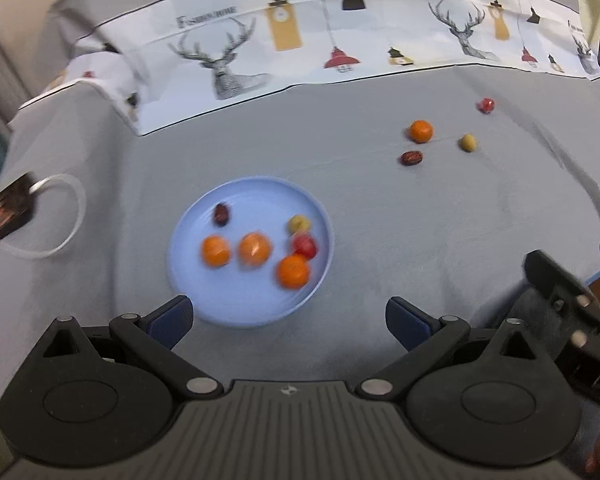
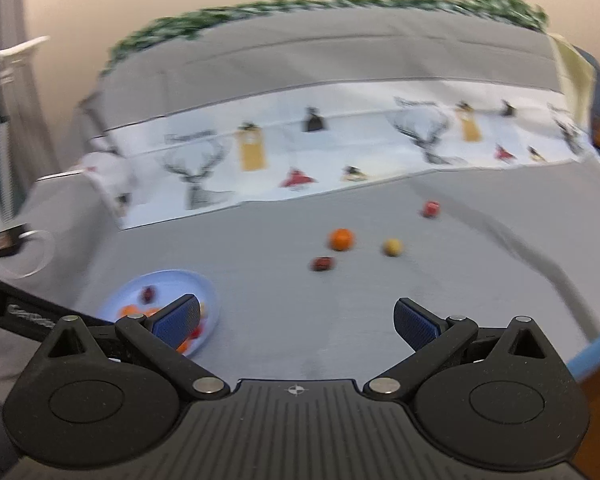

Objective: Organize fruits
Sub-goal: 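Grasp a jujube with the left tool while the right tool grasps a wrapped red tomato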

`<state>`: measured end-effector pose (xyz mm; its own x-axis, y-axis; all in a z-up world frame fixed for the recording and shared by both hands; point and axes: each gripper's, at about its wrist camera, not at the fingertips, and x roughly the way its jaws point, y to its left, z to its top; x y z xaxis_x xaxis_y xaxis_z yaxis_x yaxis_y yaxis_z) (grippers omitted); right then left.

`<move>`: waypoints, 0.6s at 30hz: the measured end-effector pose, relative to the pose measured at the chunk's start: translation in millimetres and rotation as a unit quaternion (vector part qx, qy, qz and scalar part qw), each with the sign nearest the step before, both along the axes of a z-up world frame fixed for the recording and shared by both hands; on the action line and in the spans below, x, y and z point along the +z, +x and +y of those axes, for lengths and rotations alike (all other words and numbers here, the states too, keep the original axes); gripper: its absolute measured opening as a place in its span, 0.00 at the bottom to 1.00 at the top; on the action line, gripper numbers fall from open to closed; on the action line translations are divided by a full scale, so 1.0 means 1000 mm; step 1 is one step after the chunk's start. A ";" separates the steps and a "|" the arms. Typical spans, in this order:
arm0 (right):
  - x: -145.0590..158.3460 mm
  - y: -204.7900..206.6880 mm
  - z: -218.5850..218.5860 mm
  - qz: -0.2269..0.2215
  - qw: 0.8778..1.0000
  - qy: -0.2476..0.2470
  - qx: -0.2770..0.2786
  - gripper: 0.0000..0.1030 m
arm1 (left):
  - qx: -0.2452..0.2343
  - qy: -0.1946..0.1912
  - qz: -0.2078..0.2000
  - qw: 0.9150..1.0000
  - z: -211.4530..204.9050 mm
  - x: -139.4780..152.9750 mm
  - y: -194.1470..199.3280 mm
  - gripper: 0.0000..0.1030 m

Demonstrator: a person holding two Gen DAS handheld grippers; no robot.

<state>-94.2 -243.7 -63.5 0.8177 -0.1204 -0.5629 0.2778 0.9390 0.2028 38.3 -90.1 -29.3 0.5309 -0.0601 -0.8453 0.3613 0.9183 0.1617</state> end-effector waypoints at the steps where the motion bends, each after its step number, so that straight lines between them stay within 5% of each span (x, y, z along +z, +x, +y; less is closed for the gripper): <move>1: -0.004 0.004 -0.011 0.002 1.000 -0.001 -0.013 0.99 | -0.004 -0.003 -0.001 1.000 -0.008 -0.002 0.006 1.00; 9: -0.039 0.070 -0.117 0.026 0.994 -0.035 -0.103 0.99 | -0.045 -0.026 -0.014 0.999 -0.089 -0.036 0.074 1.00; 18: -0.120 0.217 -0.221 0.080 0.989 -0.010 -0.126 0.99 | -0.063 -0.021 0.018 0.998 -0.162 -0.122 0.168 1.00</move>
<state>123.2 -464.7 -183.4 0.6615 -0.3218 -0.6774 0.5301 0.8396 0.1188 206.6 -251.9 -151.3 0.4872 -0.1596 -0.8586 0.4789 0.8709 0.1099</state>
